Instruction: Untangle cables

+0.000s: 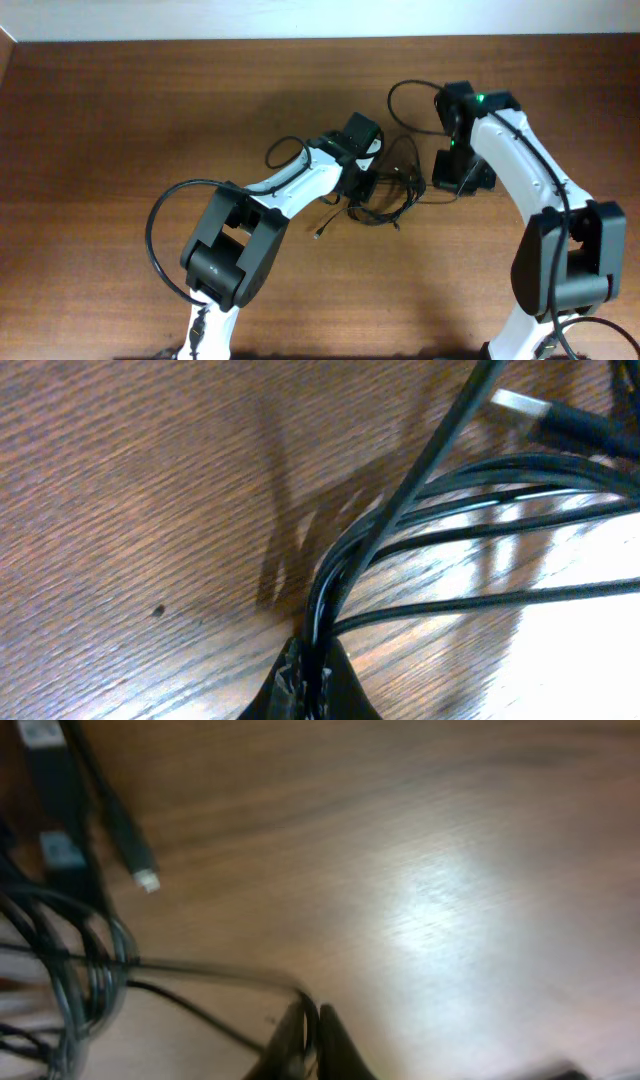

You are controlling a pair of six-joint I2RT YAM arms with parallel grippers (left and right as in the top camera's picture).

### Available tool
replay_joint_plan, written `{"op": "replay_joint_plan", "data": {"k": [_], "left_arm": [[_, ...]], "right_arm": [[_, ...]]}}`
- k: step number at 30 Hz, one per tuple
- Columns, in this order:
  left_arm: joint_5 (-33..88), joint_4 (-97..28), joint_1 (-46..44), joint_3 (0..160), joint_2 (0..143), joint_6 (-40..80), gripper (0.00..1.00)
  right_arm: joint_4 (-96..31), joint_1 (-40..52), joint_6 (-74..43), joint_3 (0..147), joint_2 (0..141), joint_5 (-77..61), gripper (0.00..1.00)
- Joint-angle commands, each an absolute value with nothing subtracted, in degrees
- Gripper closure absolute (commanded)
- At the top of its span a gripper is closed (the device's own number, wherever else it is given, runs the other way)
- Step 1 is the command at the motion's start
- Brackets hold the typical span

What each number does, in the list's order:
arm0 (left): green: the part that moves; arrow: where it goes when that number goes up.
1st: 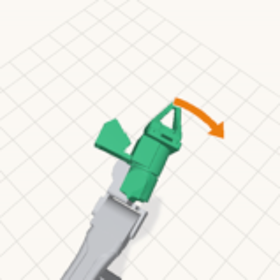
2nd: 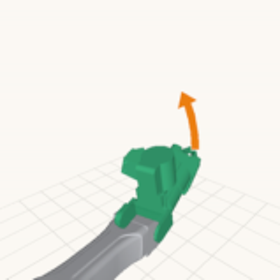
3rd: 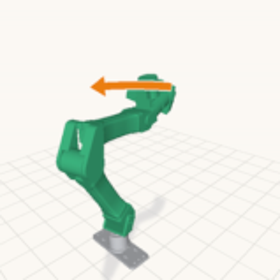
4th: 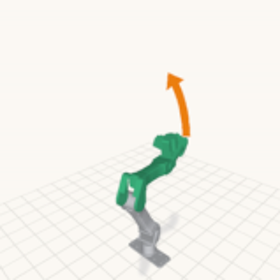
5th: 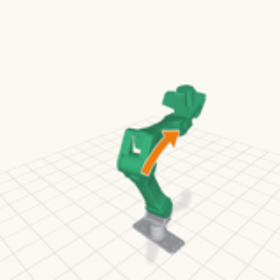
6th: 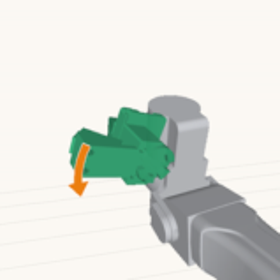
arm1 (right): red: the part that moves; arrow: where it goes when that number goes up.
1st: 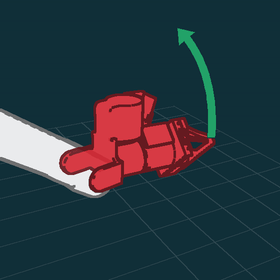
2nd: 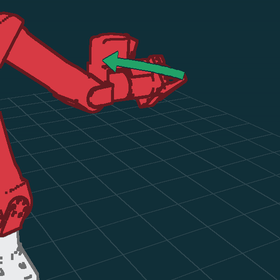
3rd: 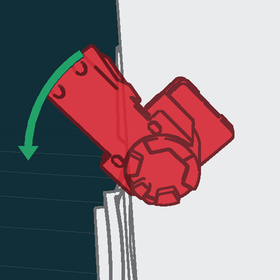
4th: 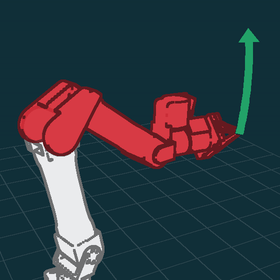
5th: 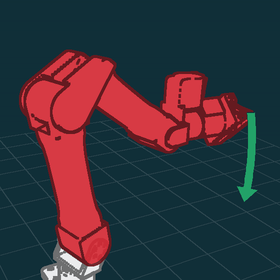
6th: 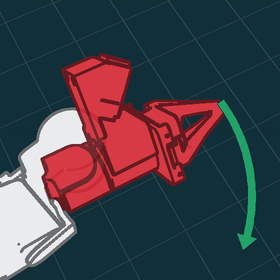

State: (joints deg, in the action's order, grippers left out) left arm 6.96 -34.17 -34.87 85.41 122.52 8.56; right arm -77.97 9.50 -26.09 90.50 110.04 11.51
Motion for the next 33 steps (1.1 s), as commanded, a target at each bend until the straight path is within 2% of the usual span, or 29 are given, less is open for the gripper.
{"op": "replay_joint_plan", "data": {"k": [1,4,7,8,10,13,15,18,21,22,24,25,27,30,33], "left_arm": [[-0.3,-35.6,-33.2,85.2,125.2,7.9,0.99],[-4.0,-37.9,-33.2,86.6,125.2,7.9,0.99],[-5.2,-39.2,-33.2,87.3,125.2,7.9,0.94],[-5.2,-39.4,-33.2,87.3,125.2,7.8,0.91],[-5.4,-39.7,-33.2,87.4,125.2,7.8,0.89],[-5.4,-41.9,-33.2,88.6,125.2,7.8,0.90],[-5.4,-42.5,-33.2,89.2,125.2,7.8,0.90],[-5.4,-42.5,-33.2,89.2,125.2,7.8,0.88],[-5.4,-42.5,-33.2,89.2,125.2,7.8,0.88],[-5.5,-42.5,-33.1,89.2,125.2,7.8,0.87],[-5.5,-42.5,-33.1,89.2,125.2,7.8,0.87],[-5.5,-42.4,-33.1,89.2,125.2,7.8,0.86],[-5.5,-42.4,-33.1,89.2,125.2,7.8,0.85],[-5.5,-42.4,-33.1,89.2,125.2,7.8,0.84],[-5.5,-42.3,-33.1,89.2,125.2,7.8,0.84]], "right_arm": [[-84.8,8.2,-26.2,99.1,109.3,28.0,0.96],[-86.4,8.2,-26.2,101.6,109.3,31.6,0.96],[-86.6,8.2,-23.3,101.6,109.3,17.8,0.96],[-86.6,8.2,-21.0,101.6,109.3,11.8,0.89],[-86.6,8.2,-17.6,101.0,109.3,3.6,0.68],[-84.9,8.2,-13.8,98.5,109.3,-2.6,0.53],[-81.2,8.3,-15.8,94.9,109.3,-3.3,0.48],[-69.8,8.3,-20.1,85.8,109.3,-3.4,0.48],[-56.7,8.3,-19.1,79.1,109.3,-5.6,0.48],[-52.9,8.3,-16.8,78.5,109.3,-5.6,0.50],[-46.5,8.3,-16.1,78.5,109.3,-7.2,0.62],[-43.9,8.3,-13.0,78.5,109.3,-11.8,0.63],[-42.5,8.3,-7.9,78.5,109.3,-19.6,0.63],[-42.4,8.6,-6.4,78.4,109.4,-20.6,0.62],[-40.4,11.0,1.1,77.4,109.4,-20.5,0.61]]}}
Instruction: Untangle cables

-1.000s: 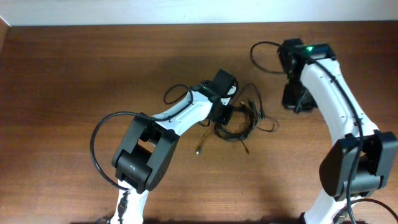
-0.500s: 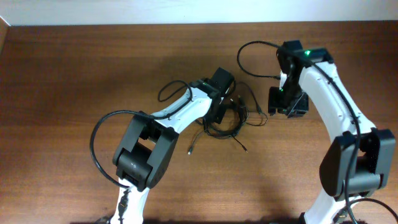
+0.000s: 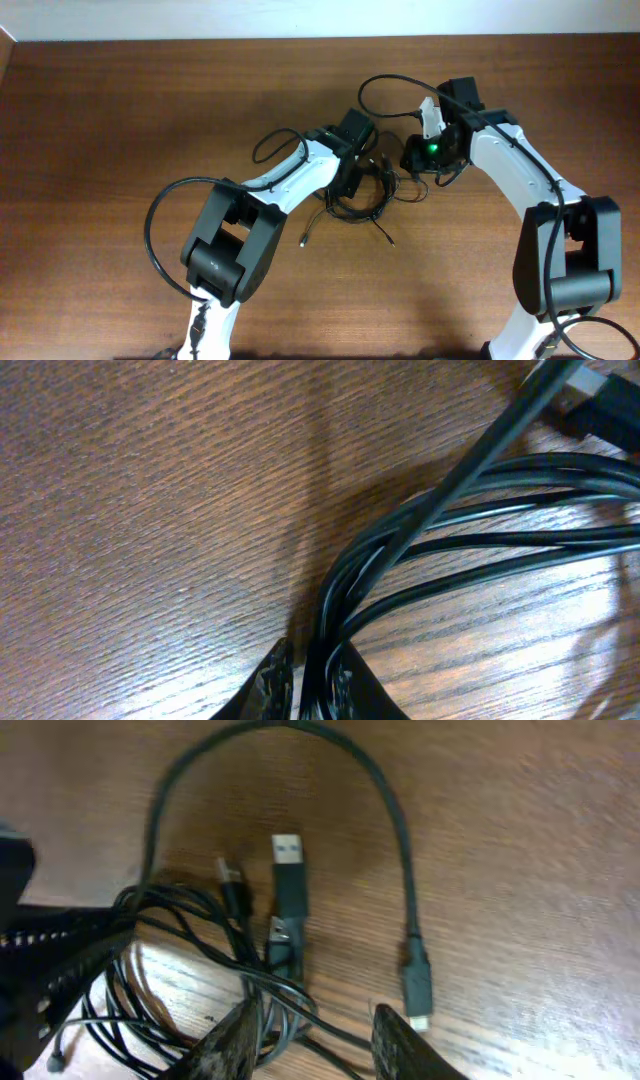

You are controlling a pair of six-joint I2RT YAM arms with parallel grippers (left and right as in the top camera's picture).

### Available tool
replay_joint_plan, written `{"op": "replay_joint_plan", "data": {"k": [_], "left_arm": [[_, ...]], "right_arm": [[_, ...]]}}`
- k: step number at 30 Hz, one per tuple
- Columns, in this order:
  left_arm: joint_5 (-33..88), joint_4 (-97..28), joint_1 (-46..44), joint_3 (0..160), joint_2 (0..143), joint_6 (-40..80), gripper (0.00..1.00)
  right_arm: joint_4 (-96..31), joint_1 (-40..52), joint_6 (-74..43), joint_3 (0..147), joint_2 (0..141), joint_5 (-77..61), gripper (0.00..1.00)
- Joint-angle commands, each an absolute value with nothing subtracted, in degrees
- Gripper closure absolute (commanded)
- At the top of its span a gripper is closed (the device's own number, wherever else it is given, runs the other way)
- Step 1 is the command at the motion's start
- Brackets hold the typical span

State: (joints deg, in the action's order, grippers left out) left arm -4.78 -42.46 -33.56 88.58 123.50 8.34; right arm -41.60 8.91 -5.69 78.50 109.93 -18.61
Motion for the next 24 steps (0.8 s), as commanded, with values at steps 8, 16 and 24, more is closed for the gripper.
{"op": "replay_joint_plan", "data": {"k": [8,16,24], "left_arm": [[-5.5,-42.3,-32.6,89.2,125.3,7.8,0.81],[-5.4,-42.3,-32.5,89.2,125.3,7.8,0.80],[-5.4,-42.3,-32.5,89.2,125.3,7.8,0.80]], "right_arm": [[-31.9,13.5,2.8,71.9,109.4,-15.8,0.59],[-28.8,13.5,2.8,69.4,110.5,-15.7,0.63],[-25.4,13.5,2.7,68.9,112.0,-11.4,0.69]]}}
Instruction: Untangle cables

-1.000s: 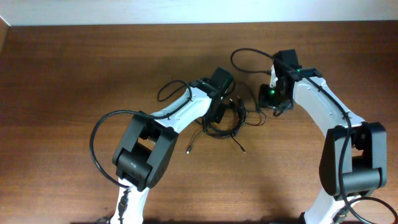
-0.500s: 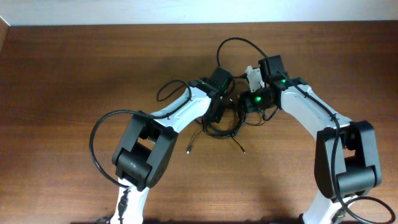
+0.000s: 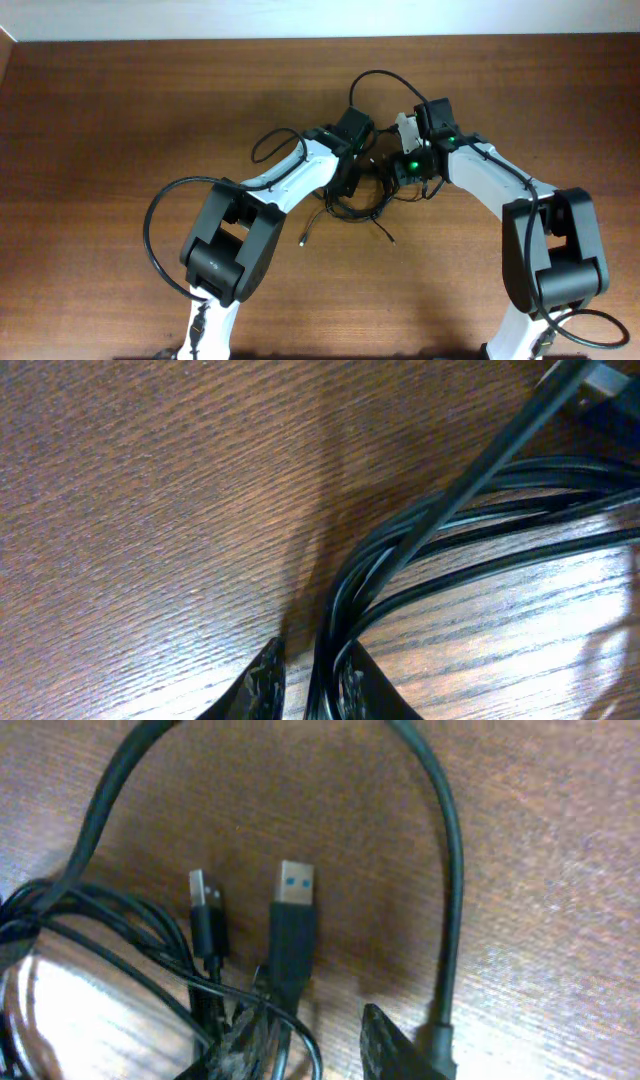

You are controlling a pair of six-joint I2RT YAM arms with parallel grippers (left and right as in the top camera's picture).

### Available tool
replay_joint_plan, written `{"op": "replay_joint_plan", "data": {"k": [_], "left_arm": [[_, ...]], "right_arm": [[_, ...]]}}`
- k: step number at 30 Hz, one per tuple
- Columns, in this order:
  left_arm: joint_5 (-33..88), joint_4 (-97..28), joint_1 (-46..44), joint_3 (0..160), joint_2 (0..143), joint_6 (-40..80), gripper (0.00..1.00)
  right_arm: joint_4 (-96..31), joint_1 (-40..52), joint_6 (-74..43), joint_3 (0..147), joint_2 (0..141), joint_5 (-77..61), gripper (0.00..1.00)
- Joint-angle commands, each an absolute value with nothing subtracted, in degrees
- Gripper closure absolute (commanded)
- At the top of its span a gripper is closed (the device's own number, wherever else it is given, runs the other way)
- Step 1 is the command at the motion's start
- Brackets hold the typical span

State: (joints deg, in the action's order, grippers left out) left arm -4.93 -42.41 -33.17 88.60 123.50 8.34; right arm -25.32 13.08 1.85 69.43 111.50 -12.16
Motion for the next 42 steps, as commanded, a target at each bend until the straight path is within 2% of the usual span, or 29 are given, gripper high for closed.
{"op": "replay_joint_plan", "data": {"k": [1,4,9,12,14,18,26,28,31,35,36,39,42], "left_arm": [[-5.4,-42.3,-32.5,89.2,125.3,7.8,0.80],[-5.4,-42.2,-32.5,89.2,125.3,7.8,0.79],[-5.4,-42.2,-32.5,89.2,125.3,7.8,0.78],[-5.4,-42.3,-32.5,89.2,125.3,7.8,0.78],[-5.4,-42.2,-32.5,89.2,125.3,7.8,0.78],[-5.4,-42.1,-32.5,89.2,125.3,7.8,0.78],[-5.4,-42.2,-32.5,89.2,125.3,7.8,0.79],[-5.5,-42.1,-32.5,89.2,125.3,7.8,0.80],[-5.4,-42.1,-32.5,89.2,125.3,7.8,0.78],[-5.5,-42.1,-32.5,89.2,125.3,7.8,0.79],[-5.5,-42.1,-32.4,89.2,125.3,7.8,0.79],[-5.4,-42.1,-32.5,89.2,125.3,7.8,0.78],[-5.4,-42.1,-32.5,89.2,125.3,7.8,0.78]], "right_arm": [[-26.6,13.5,2.6,68.9,112.0,-12.6,0.69],[-30.5,13.5,2.6,68.9,112.0,-16.6,0.62],[-31.5,13.5,2.6,68.9,112.0,-17.2,0.62],[-31.2,13.5,2.6,68.7,112.0,-12.8,0.72],[-30.6,13.5,2.6,68.7,112.0,-13.1,0.74],[-31.0,13.5,2.6,70.0,110.9,-16.1,0.96],[-35.0,13.5,2.6,70.8,100.7,-15.7,0.96],[-36.3,13.5,2.6,70.8,97.0,-11.5,0.96],[-40.7,13.5,2.6,70.8,94.1,-10.7,0.88],[-44.6,14.6,2.6,70.7,98.0,-10.6,0.87],[-43.5,14.6,2.6,70.7,99.3,-10.0,0.78],[-39.1,14.6,2.6,70.7,102.6,-10.0,0.59],[-33.1,14.6,2.6,70.7,106.0,-7.6,0.53]]}}
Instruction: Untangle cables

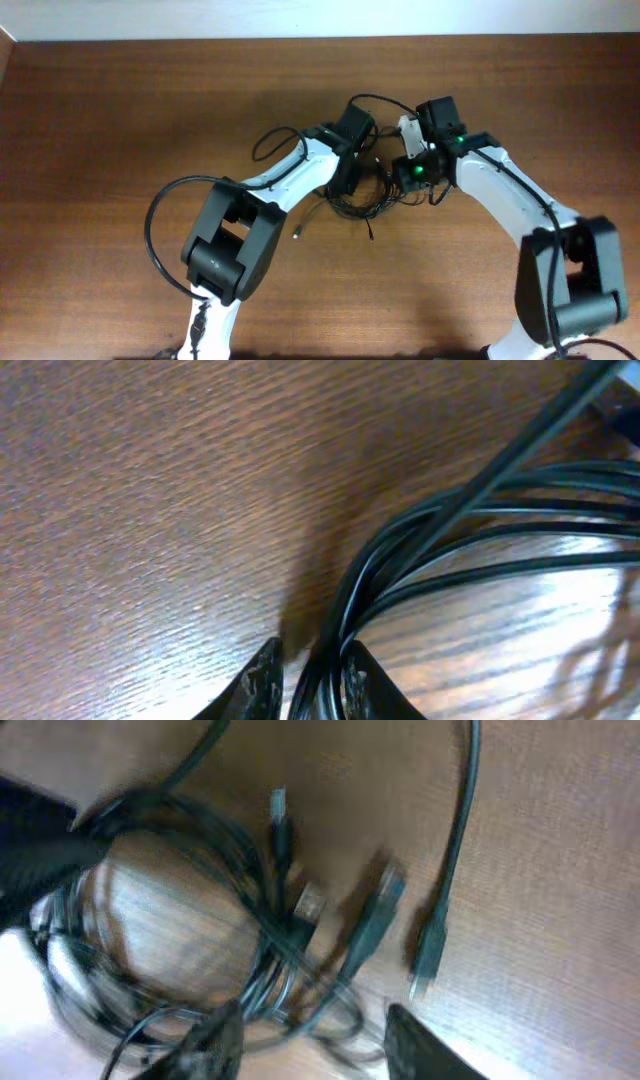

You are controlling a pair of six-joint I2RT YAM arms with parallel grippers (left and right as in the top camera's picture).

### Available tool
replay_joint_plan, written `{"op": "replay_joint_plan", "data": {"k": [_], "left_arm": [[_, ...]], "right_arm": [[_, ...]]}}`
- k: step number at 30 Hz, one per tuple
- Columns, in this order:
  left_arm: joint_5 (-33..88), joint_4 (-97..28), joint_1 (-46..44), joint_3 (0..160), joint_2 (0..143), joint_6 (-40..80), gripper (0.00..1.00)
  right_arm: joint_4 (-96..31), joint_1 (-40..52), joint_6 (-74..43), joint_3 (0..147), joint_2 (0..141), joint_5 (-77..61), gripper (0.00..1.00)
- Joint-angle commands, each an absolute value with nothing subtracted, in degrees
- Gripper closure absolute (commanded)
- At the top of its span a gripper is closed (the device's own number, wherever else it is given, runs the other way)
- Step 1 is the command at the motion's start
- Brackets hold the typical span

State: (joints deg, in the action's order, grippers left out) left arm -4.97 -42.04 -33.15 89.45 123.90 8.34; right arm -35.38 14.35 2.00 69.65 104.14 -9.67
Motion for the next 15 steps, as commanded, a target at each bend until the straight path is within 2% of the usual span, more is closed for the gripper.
{"op": "replay_joint_plan", "data": {"k": [1,8,11,15], "left_arm": [[-5.4,-42.1,-32.5,89.2,125.3,7.8,0.78],[-5.4,-42.1,-32.5,89.2,125.3,7.8,0.76],[-5.4,-42.1,-32.5,89.2,125.3,7.8,0.76],[-5.4,-42.1,-32.5,89.2,125.3,7.8,0.75]], "right_arm": [[-32.1,14.6,2.6,70.7,106.9,-6.8,0.51],[-34.0,14.6,2.6,70.7,107.2,-6.8,0.52],[-34.0,14.6,2.6,70.6,107.3,-0.5,0.57],[-33.4,14.6,2.6,70.3,107.4,0.8,0.57]]}}
